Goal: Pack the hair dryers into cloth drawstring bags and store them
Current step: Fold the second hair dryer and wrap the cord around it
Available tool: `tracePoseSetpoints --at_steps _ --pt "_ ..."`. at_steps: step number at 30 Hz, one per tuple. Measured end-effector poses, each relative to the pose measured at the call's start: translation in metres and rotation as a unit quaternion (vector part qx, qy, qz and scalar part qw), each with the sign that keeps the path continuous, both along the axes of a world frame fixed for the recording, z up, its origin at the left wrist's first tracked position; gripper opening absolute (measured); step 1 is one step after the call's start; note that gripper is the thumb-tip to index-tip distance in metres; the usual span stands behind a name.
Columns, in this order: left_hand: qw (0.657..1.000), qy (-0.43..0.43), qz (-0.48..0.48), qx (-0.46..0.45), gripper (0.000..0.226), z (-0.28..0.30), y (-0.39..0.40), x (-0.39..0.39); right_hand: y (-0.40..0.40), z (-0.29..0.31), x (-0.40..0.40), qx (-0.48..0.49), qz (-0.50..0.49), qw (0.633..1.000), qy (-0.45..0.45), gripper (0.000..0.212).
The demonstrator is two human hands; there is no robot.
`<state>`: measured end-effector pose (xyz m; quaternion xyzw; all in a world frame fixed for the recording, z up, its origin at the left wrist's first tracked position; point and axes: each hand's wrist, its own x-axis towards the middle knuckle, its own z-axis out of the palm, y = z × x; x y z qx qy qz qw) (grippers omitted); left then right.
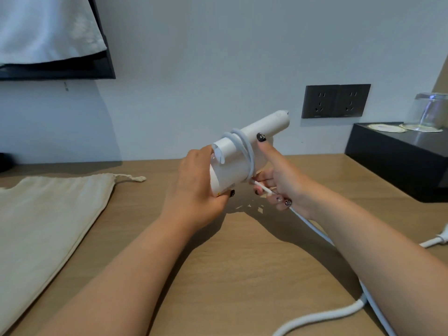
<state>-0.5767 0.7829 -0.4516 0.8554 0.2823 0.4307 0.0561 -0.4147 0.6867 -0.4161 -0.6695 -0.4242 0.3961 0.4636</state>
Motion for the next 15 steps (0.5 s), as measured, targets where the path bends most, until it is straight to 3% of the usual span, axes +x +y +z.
tracePoseSetpoints --at_steps 5,10,12,15 --pt "0.990 0.038 0.008 0.139 0.068 0.002 -0.003 0.003 -0.003 0.003 0.002 0.001 -0.014 0.996 0.086 0.103" --pt "0.989 0.020 -0.007 0.145 0.074 0.000 0.001 0.002 -0.005 0.000 -0.004 0.033 -0.036 0.994 0.096 0.076" --pt "0.997 -0.018 -0.033 0.074 0.084 -0.001 0.001 0.003 -0.003 -0.004 -0.005 0.065 -0.056 0.992 0.094 0.066" --pt "0.977 -0.092 -0.057 -0.185 0.098 0.003 -0.007 0.005 0.000 -0.008 -0.002 0.127 -0.068 0.985 0.100 0.058"
